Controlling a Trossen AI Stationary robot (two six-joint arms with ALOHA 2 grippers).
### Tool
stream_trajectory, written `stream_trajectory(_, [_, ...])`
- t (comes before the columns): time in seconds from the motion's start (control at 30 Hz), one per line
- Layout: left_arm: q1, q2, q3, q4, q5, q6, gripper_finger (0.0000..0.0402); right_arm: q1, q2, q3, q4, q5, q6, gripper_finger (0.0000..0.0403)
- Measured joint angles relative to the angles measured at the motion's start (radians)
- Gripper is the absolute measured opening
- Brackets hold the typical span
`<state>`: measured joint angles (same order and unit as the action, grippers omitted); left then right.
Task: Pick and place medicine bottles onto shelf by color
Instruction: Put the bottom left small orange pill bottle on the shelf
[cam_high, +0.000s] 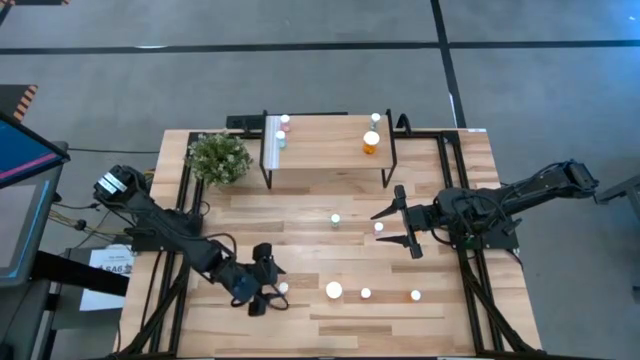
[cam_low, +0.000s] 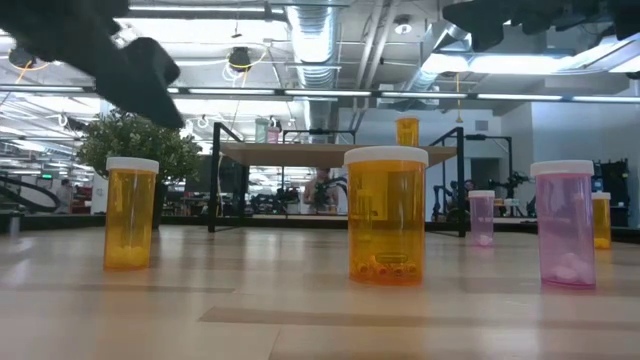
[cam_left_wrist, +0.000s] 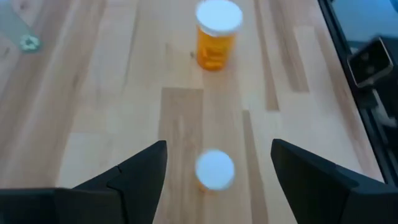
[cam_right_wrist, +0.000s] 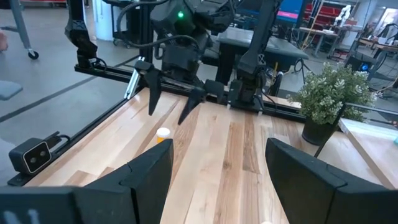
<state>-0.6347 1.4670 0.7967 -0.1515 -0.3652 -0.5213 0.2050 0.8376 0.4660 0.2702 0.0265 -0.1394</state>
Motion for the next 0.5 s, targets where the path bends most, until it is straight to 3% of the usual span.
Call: stream_trajectory(0.5, [-0.037,0.139,0.0,0.019,-0.051,-0.005,0.0275,0.0,0.0,0.0,0.0,0.0,0.0,0.0279])
